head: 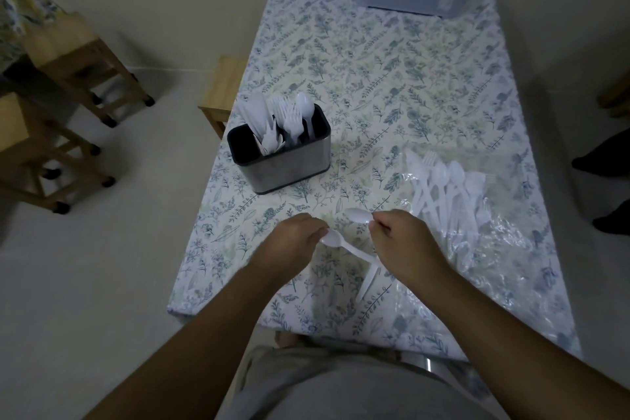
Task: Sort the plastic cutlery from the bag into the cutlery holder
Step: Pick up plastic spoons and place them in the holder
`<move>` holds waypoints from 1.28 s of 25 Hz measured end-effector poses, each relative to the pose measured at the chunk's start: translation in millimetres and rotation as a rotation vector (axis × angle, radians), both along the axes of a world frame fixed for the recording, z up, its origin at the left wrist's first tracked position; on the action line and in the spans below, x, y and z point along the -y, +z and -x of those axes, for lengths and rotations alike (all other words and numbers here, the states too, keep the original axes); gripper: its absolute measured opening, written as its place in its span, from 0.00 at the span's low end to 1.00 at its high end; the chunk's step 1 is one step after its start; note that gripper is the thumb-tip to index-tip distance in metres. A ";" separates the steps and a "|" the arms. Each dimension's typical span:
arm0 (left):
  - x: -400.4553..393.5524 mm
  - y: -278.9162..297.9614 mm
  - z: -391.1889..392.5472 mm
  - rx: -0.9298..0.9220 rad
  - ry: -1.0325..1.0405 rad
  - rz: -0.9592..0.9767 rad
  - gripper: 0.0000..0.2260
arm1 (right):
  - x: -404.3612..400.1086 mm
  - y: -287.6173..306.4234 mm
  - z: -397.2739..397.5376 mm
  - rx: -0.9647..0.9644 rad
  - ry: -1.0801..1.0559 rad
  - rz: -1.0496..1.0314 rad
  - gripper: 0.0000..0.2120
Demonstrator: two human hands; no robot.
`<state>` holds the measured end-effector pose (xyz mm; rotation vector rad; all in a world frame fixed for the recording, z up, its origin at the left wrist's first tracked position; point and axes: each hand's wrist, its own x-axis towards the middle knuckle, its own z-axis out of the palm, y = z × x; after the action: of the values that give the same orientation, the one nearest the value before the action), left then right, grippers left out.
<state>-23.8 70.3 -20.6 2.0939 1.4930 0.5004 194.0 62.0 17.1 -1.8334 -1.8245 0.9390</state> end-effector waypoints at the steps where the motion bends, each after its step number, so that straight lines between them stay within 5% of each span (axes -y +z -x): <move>1: 1.2 3.3 -1.7 0.025 -0.008 0.008 0.09 | 0.3 -2.9 2.5 0.029 0.019 0.083 0.16; 3: 4.6 7.3 -9.3 0.057 0.023 -0.033 0.08 | 4.4 -7.9 10.0 0.035 0.057 0.304 0.15; 7: 9.8 7.2 -28.6 0.086 0.118 -0.097 0.07 | 13.4 -4.3 12.3 -0.348 -0.153 0.640 0.15; 9: 11.6 7.0 -38.7 0.088 0.137 -0.068 0.07 | 17.9 -2.8 4.5 -0.436 -0.200 0.673 0.15; 14: 14.6 8.9 -69.9 0.319 0.455 0.242 0.10 | 29.1 -14.8 -22.6 -0.292 -0.265 0.580 0.07; 18: 28.3 -4.4 -91.0 0.113 0.274 0.471 0.06 | 35.4 -23.1 -48.2 -0.373 -0.521 0.590 0.09; 23: 31.4 -16.3 -108.6 0.037 0.291 0.489 0.04 | 41.5 -33.8 -61.7 -0.418 -0.628 0.622 0.10; 29: 37.0 -3.3 -113.7 0.730 0.471 0.785 0.10 | 34.3 -26.7 -55.8 -0.621 -0.606 0.611 0.08; 32: 45.9 1.4 -121.4 0.802 0.407 0.748 0.18 | 30.3 -22.1 -49.3 -0.876 -0.535 0.640 0.11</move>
<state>97.6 24.5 -19.2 0.8535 1.3007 0.6811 243.3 31.7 -5.1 -1.6385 -0.5015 1.8227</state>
